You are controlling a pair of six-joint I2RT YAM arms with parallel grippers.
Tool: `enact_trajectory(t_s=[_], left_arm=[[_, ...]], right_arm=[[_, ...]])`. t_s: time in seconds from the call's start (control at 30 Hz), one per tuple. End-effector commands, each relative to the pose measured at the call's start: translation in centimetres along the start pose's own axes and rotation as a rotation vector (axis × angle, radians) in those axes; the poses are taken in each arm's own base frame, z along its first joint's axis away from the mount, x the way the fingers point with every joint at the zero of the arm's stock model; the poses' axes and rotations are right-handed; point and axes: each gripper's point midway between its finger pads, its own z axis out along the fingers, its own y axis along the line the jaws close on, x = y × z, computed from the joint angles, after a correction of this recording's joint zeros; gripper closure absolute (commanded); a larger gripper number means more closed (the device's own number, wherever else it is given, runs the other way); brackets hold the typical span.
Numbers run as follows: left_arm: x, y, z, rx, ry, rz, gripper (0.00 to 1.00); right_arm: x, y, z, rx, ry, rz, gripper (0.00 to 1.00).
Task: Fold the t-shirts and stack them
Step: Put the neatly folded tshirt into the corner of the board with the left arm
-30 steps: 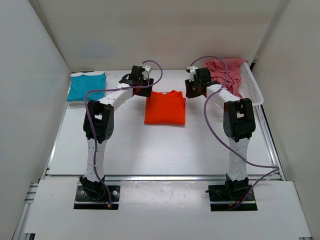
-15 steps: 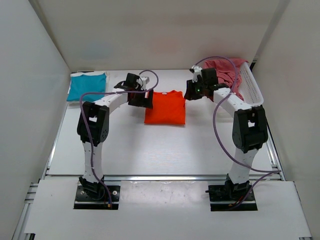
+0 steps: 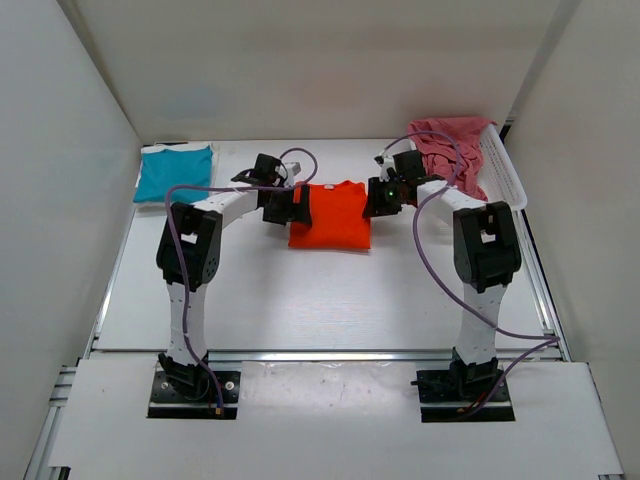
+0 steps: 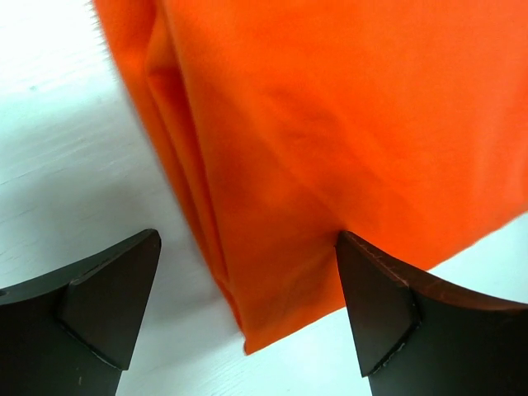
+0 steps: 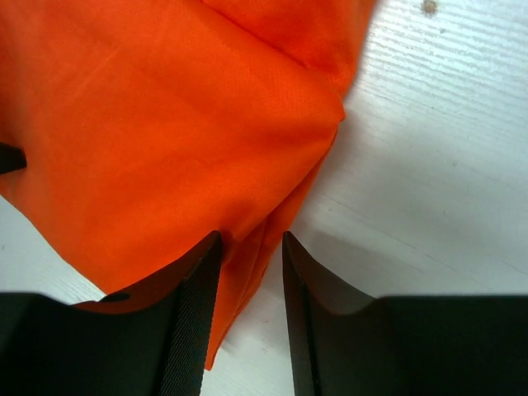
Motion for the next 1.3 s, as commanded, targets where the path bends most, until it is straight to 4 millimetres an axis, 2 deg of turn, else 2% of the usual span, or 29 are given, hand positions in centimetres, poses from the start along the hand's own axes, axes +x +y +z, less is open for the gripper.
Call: enact_trajectory(t_s=[0.0, 0.07, 0.17, 0.27, 0.3, 0.4, 0.43, 0.47, 0.57, 0.6, 0.63, 0.67, 0.7, 0.73, 0.8, 0.83, 0.87, 0.93, 0.97, 1.07, 1.1, 1.13, 1.17, 1.27], left_arm=[[2.4, -1.2, 1.6, 0.104, 0.071, -0.074, 0.01], [3.8, -1.3, 2.5, 0.132, 0.106, -0.105, 0.02], [4.5, -1.4, 3.1, 0.182, 0.124, -0.161, 0.01], [5.5, -1.6, 3.8, 0.206, 0.151, -0.18, 0.02], [5.2, -1.7, 3.9, 0.208, 0.148, -0.181, 0.03], [5.9, -1.7, 4.5, 0.217, 0.171, -0.197, 0.06], [5.5, -2.0, 4.5, 0.229, 0.161, -0.195, 0.07], [5.7, -1.7, 4.6, 0.23, 0.168, -0.204, 0.14], [5.9, -2.8, 5.1, 0.273, 0.175, -0.193, 0.35], [5.4, -3.0, 4.8, 0.301, 0.169, -0.195, 0.45], [5.5, -3.7, 4.9, 0.324, 0.172, -0.185, 0.52], [5.6, -3.6, 4.8, 0.327, 0.172, -0.19, 0.72], [5.3, -3.6, 4.6, 0.318, 0.168, -0.185, 0.96], [4.6, -3.2, 4.4, 0.289, 0.145, -0.179, 1.0], [4.3, -2.2, 3.7, 0.253, 0.136, -0.167, 1.0], [3.0, -1.1, 2.9, 0.22, 0.104, -0.161, 1.0], [2.5, -1.1, 2.5, 0.208, 0.092, -0.129, 1.0], [0.6, 1.1, 0.7, 0.097, 0.044, -0.073, 1.0], [-0.5, 2.2, 0.2, 0.04, 0.015, -0.027, 1.0], [-4.8, 4.2, -3.8, -0.091, -0.095, 0.074, 1.0], [-6.3, 5.0, -4.9, -0.15, -0.131, 0.119, 1.0], [-7.2, 5.4, -6.1, -0.187, -0.15, 0.178, 1.0], [-8.9, 5.8, -7.8, -0.254, -0.196, 0.221, 1.0], [-11.0, 7.9, -10.7, -0.393, -0.239, 0.311, 1.0]], right_arm=[[-0.7, -0.5, 0.0, 0.015, -0.014, 0.04, 0.58], [0.3, -0.3, 0.7, 0.007, 0.014, 0.041, 0.58], [0.5, 0.1, 1.2, -0.02, 0.025, 0.057, 0.58], [1.5, 0.2, 2.3, -0.027, 0.058, 0.077, 0.57], [1.0, 0.5, 2.0, -0.027, 0.046, 0.075, 0.57], [1.7, 0.4, 2.6, -0.035, 0.066, 0.087, 0.57], [1.8, 0.2, 2.5, -0.036, 0.066, 0.095, 0.57], [2.0, 0.3, 2.8, -0.039, 0.077, 0.102, 0.57], [2.1, 0.8, 2.8, -0.064, 0.078, 0.09, 0.58], [1.9, 1.3, 2.9, -0.068, 0.078, 0.09, 0.58], [2.0, 0.9, 3.1, -0.071, 0.078, 0.092, 0.58], [1.6, 1.2, 2.8, -0.08, 0.07, 0.088, 0.57], [1.4, 1.1, 2.6, -0.077, 0.061, 0.087, 0.58], [1.3, 0.9, 2.5, -0.073, 0.059, 0.092, 0.58], [0.2, 0.6, 1.1, -0.066, 0.033, 0.085, 0.58], [-0.7, 0.4, 0.4, -0.065, 0.004, 0.068, 0.58], [-0.8, 0.6, 0.1, -0.061, 0.003, 0.058, 0.58], [-2.5, 0.9, -2.1, -0.058, -0.047, 0.033, 0.59], [-2.6, 0.8, -2.5, -0.045, -0.054, 0.011, 0.59], [-5.3, 0.8, -6.1, -0.025, -0.132, -0.026, 0.59], [-5.2, 0.9, -6.2, -0.014, -0.131, -0.032, 0.58], [-5.9, 0.8, -7.2, 0.007, -0.158, -0.054, 0.59], [-5.8, 0.9, -7.8, 0.008, -0.163, -0.071, 0.59], [-6.1, 2.2, -8.9, 0.015, -0.186, -0.131, 0.59]])
